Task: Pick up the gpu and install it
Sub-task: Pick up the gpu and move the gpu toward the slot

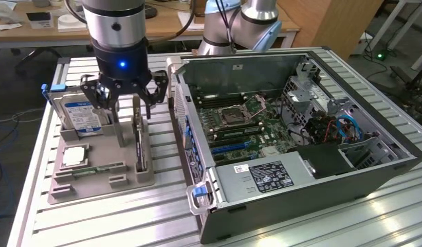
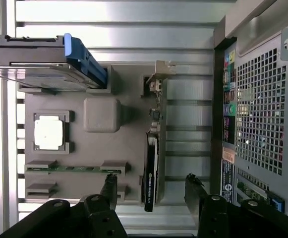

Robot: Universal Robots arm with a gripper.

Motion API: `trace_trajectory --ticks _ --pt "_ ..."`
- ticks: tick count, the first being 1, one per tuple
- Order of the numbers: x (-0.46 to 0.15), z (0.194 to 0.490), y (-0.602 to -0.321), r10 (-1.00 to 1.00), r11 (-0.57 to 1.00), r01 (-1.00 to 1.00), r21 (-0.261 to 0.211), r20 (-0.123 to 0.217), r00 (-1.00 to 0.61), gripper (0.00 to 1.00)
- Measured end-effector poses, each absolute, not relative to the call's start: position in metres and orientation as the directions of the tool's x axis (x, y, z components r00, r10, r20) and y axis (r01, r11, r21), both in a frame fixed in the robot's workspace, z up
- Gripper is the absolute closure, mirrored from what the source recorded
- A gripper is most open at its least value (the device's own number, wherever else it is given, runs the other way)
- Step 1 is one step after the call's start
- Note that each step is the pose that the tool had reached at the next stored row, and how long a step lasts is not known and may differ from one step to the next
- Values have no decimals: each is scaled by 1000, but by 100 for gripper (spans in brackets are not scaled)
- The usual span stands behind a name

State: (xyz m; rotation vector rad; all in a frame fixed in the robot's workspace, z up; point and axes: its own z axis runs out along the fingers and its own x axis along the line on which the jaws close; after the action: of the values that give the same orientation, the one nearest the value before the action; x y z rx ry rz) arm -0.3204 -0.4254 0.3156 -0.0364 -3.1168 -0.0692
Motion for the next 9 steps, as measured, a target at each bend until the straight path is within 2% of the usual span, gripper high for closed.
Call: trace_trajectory --ticks 4,9 --pt "-320 308 -425 45 998 46 44 24 -999 34" --pt "-320 301 -425 45 998 47 43 45 -998 34"
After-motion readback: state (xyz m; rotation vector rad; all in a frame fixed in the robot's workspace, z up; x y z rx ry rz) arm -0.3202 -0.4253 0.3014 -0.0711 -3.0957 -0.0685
